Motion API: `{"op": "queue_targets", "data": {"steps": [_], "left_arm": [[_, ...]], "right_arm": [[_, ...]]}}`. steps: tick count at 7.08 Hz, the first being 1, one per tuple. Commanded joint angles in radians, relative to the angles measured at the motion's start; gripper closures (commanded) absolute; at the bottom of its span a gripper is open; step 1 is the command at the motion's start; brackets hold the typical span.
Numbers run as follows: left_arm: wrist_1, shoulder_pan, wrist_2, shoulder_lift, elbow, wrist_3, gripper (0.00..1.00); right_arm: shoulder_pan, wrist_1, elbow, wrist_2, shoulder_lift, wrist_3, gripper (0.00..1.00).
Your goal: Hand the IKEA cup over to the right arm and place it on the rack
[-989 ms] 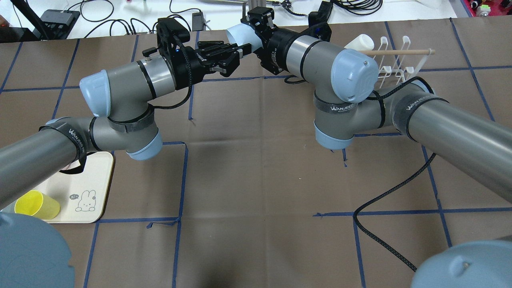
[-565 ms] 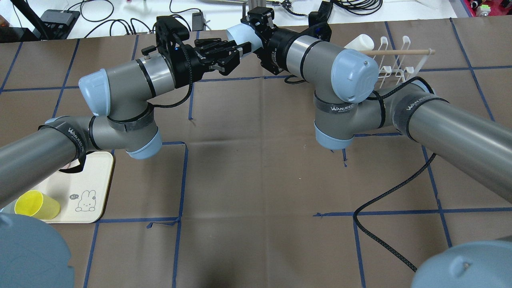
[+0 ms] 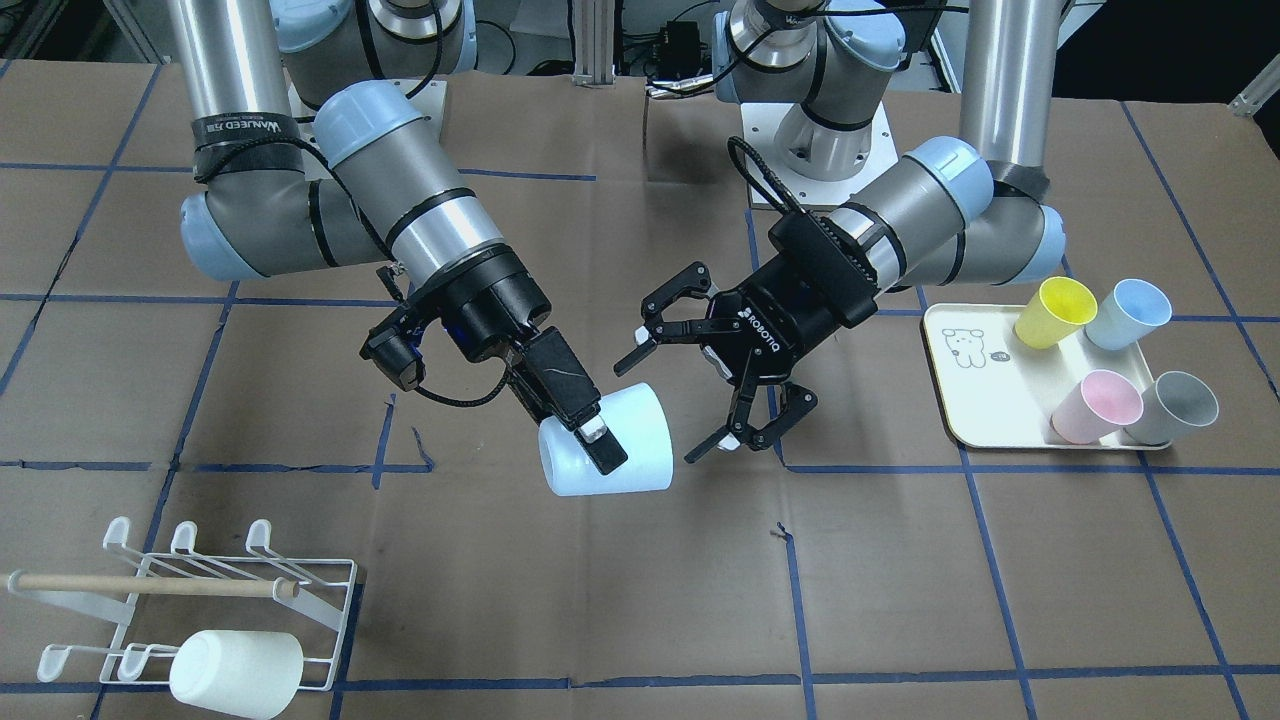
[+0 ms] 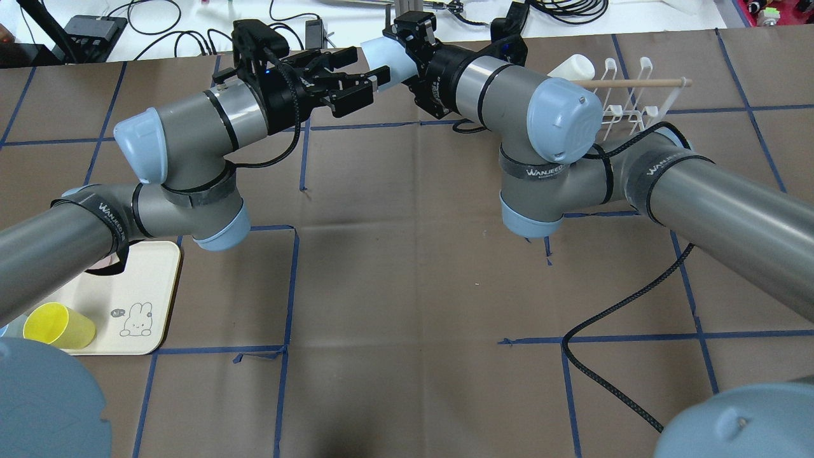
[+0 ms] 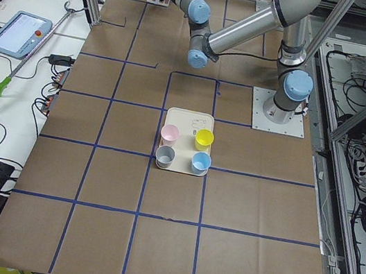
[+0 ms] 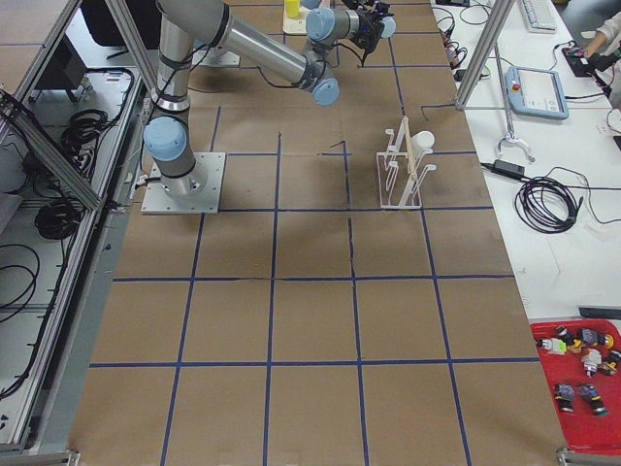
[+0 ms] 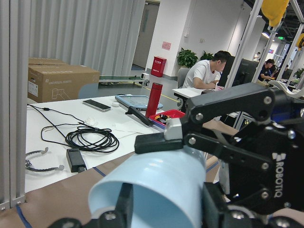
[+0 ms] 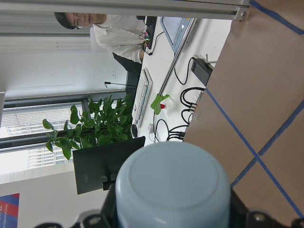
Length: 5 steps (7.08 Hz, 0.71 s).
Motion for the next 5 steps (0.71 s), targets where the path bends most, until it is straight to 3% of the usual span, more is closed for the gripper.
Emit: {"op": "queue_targets", "data": {"steps": [1,3,5], "left_arm": [[0.000,0.057,-0.052,0.036,-0.043,-0.006,0.02],[-0.006,0.195,-0.155,0.130,-0.149,-0.006,0.02],[-0.020,0.258,-0.155,0.131,-0.164,-0.006,0.02]], "right_arm": [[-0.001,0.000,0.001,0.000,0.000,0.000,0.60],[-0.010,0.002,-0.013,0.000,0.003,-0.004,0.64],[-0.080,0.002,-0.019,0.000,0.003,-0.172,0.67]]}}
